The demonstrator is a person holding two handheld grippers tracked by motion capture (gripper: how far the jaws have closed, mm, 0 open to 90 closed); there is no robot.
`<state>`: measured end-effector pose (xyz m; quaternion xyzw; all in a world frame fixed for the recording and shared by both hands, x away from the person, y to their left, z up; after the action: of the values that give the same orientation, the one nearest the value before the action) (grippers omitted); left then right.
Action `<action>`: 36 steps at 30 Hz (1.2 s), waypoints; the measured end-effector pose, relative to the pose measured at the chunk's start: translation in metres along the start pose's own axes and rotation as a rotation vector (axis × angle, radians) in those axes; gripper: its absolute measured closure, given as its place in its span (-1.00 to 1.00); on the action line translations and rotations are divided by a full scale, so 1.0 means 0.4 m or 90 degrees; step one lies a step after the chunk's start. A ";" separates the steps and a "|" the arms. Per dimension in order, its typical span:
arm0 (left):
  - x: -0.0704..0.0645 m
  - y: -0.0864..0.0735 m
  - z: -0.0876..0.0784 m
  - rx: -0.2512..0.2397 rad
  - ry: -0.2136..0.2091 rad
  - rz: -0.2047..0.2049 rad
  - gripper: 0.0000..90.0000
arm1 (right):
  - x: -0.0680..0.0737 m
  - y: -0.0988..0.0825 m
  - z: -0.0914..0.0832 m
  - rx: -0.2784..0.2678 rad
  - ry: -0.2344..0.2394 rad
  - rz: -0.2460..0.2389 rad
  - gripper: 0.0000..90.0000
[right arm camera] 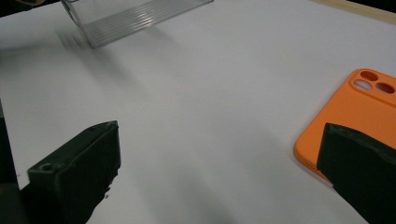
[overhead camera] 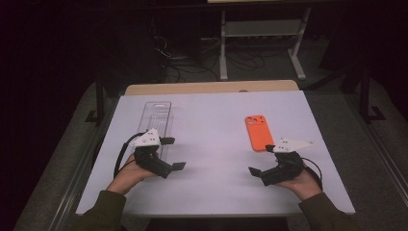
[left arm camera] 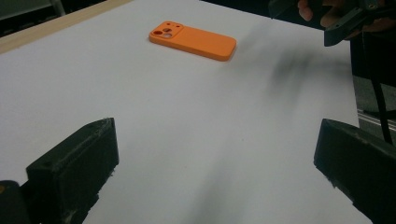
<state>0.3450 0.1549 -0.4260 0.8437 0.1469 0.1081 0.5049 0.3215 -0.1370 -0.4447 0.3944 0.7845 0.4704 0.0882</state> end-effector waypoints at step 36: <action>-0.070 0.019 0.061 0.006 -0.050 0.002 -1.00 | -0.028 0.025 0.014 -0.009 -0.022 0.012 -1.00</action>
<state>0.3278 0.1214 -0.4317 0.8497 0.1262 0.0755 0.5063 0.3371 -0.1386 -0.4421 0.4092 0.7757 0.4700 0.0998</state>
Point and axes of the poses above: each handheld gripper's, and its own axes: z roughly forward along the jaws, y roughly out of its top, x roughly to its left, the point moved 8 cm from there along z, roughly forward along the jaws, and after that the axes turned 9 degrees about z, right-handed, at the moved point
